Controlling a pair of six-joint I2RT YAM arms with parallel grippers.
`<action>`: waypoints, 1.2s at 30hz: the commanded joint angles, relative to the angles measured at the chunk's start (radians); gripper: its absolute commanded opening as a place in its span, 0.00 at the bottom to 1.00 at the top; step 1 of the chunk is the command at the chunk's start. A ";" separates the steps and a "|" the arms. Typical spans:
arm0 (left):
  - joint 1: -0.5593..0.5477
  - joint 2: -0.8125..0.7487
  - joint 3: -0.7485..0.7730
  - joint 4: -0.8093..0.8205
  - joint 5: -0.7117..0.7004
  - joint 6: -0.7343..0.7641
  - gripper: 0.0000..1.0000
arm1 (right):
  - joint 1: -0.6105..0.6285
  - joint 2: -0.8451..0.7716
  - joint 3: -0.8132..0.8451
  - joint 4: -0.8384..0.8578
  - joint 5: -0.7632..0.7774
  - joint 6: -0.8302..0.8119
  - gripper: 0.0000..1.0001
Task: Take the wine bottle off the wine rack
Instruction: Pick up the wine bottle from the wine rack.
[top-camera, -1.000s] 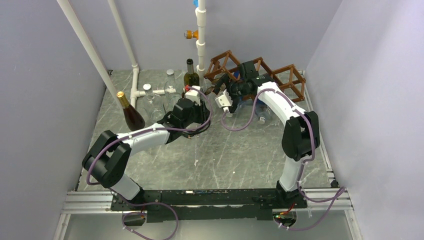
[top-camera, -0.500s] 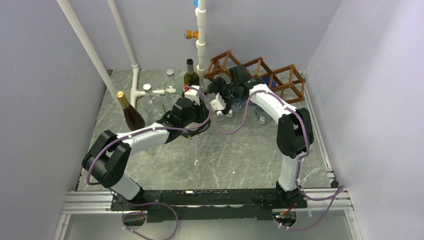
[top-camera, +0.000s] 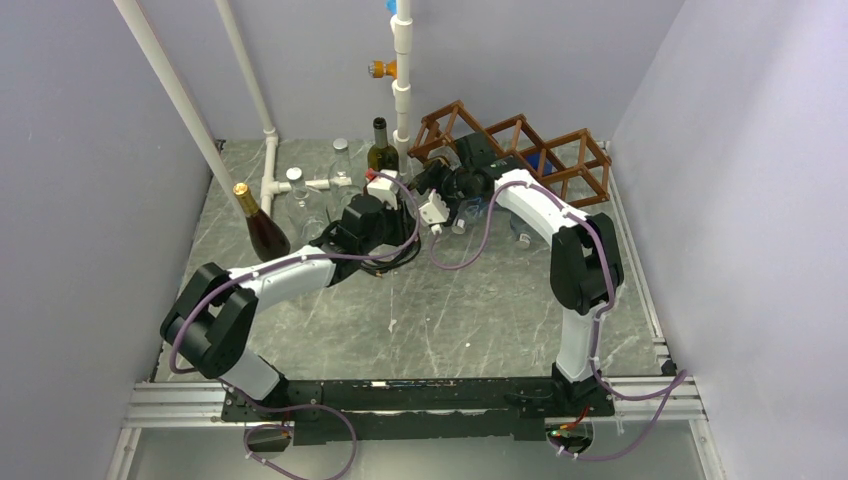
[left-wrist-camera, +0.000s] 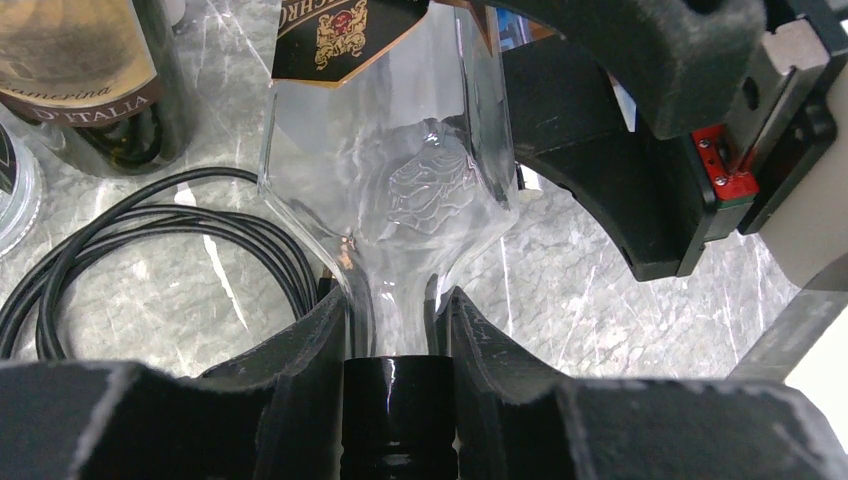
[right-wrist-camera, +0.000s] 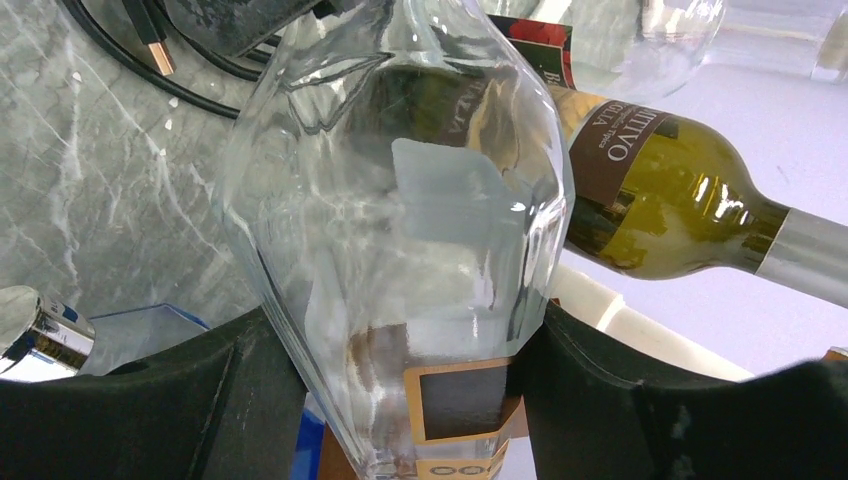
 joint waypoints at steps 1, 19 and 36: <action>-0.021 -0.100 0.029 0.101 0.112 0.000 0.00 | 0.017 -0.021 0.044 -0.012 -0.011 -0.019 0.38; -0.021 -0.317 -0.010 -0.094 0.064 0.026 0.00 | 0.127 -0.123 0.014 -0.038 0.035 0.075 0.00; -0.022 -0.480 0.035 -0.344 0.136 -0.023 0.00 | 0.284 -0.236 -0.016 -0.226 0.057 0.275 0.00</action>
